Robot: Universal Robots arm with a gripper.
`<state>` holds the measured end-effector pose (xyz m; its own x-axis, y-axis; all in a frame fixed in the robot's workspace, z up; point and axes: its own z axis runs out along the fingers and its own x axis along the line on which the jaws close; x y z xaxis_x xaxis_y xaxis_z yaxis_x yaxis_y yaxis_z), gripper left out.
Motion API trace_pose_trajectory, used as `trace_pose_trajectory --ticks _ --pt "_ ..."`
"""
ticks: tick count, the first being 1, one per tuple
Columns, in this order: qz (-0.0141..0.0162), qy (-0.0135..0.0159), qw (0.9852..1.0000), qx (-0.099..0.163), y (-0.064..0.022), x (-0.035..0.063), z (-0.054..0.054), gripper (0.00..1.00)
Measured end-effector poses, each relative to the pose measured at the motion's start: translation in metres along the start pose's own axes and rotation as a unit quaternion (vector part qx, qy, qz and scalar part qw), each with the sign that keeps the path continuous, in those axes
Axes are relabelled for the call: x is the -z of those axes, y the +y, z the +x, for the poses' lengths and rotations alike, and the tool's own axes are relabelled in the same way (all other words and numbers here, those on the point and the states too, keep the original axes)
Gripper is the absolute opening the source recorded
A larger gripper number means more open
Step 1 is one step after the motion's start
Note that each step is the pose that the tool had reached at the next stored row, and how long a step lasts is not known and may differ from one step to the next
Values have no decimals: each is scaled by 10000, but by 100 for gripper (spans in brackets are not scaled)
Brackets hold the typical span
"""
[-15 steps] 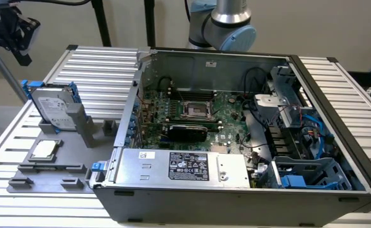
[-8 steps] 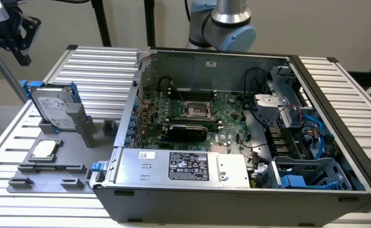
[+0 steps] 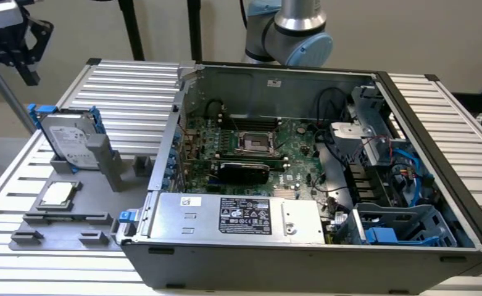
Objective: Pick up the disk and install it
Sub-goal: 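Pick up the disk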
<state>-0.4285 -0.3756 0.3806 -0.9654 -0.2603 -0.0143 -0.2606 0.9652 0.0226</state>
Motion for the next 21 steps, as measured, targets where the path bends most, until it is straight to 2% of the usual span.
trace_pose_trajectory --ticks 5,10,13,16,21 --pt "-6 10 9990 452 0 -2 0 11" --pt "-13 20 9959 903 0 -5 0 11" --pt "-17 26 9931 1173 0 -7 0 11" --pt "-21 33 9894 1449 0 -8 0 11" --pt "-27 43 9819 1895 0 -12 0 11"
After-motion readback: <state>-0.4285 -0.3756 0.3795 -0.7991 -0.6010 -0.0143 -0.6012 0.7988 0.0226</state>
